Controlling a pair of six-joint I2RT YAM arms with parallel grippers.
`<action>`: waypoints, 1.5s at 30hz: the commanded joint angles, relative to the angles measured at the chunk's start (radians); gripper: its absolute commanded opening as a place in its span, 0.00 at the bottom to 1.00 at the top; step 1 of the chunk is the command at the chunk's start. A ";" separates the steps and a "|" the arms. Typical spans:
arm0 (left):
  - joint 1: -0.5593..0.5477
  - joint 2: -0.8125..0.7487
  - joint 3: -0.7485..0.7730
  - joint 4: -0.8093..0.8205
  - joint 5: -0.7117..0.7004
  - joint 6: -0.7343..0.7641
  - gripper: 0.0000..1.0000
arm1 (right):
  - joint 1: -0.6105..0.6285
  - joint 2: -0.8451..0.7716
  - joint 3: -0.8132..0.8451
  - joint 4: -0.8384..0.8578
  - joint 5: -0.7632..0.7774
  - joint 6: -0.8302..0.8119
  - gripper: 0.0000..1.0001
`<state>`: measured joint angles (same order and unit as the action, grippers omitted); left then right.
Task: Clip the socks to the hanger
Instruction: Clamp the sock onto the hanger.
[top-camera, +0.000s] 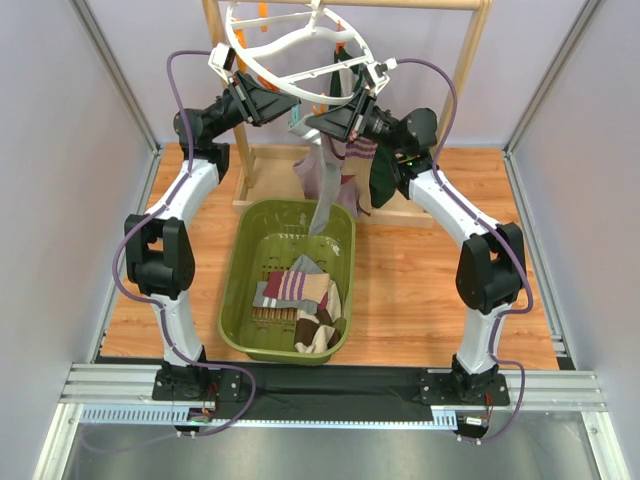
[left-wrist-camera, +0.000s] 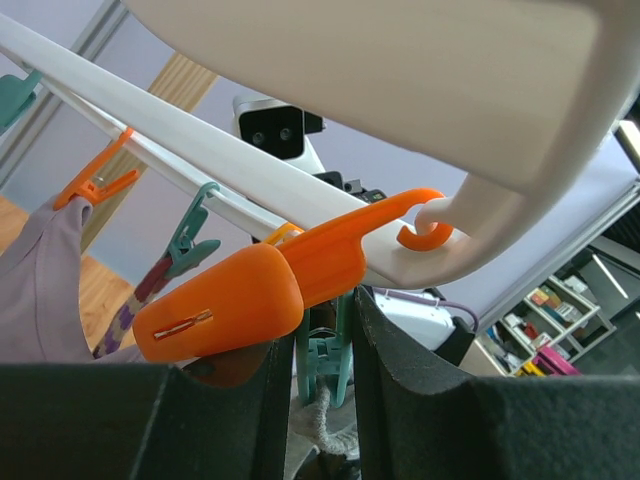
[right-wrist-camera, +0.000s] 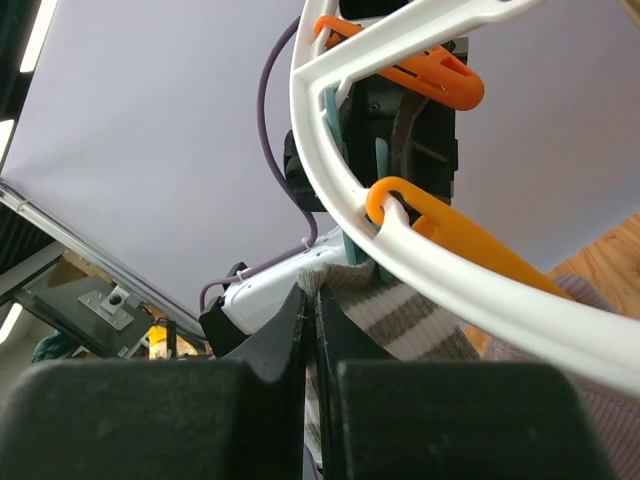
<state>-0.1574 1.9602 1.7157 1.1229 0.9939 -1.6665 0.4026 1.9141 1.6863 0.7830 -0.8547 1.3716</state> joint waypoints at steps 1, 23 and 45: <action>-0.022 -0.044 0.016 0.063 0.057 -0.004 0.00 | 0.002 -0.001 0.024 0.079 0.029 0.032 0.00; -0.022 -0.061 -0.007 0.038 0.043 0.011 0.75 | 0.007 0.048 0.075 0.041 0.052 -0.009 0.00; 0.001 -0.331 -0.268 -0.541 0.031 0.581 1.00 | 0.001 -0.196 0.012 -0.696 0.098 -0.618 0.71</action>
<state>-0.1608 1.7199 1.4590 0.7387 1.0359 -1.3071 0.4034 1.8248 1.7008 0.3180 -0.7956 0.9501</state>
